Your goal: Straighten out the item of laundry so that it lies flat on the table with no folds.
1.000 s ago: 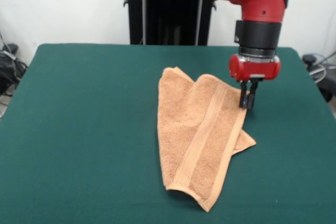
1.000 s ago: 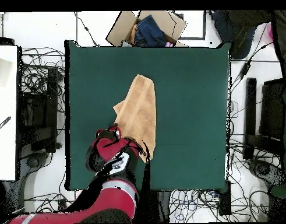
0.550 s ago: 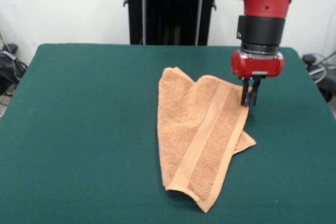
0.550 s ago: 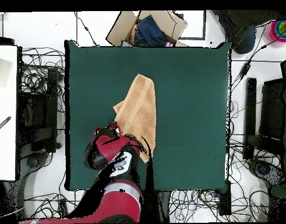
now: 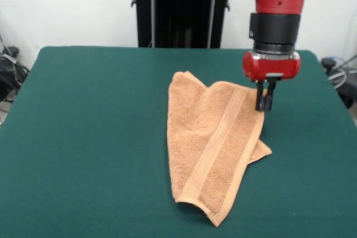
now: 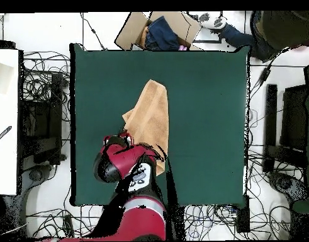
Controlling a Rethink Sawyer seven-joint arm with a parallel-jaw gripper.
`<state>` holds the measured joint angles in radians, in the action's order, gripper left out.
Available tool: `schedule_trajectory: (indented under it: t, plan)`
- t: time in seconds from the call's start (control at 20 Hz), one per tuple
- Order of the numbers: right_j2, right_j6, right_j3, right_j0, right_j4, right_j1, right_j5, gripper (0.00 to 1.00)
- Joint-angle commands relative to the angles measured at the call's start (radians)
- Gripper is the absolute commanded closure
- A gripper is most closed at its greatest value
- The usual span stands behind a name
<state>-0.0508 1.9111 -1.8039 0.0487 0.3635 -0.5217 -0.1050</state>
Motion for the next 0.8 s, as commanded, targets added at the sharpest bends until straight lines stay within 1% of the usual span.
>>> schedule_trajectory:
  t: [0.05,0.5,0.8]
  plan:
    - [0.142,-0.010,-0.078,-0.090,0.094,-0.024,0.139,1.00]
    - [0.243,-0.058,-0.087,-0.216,0.177,-0.048,0.197,1.00]
    - [0.290,-0.071,-0.089,-0.277,0.232,-0.049,0.215,1.00]
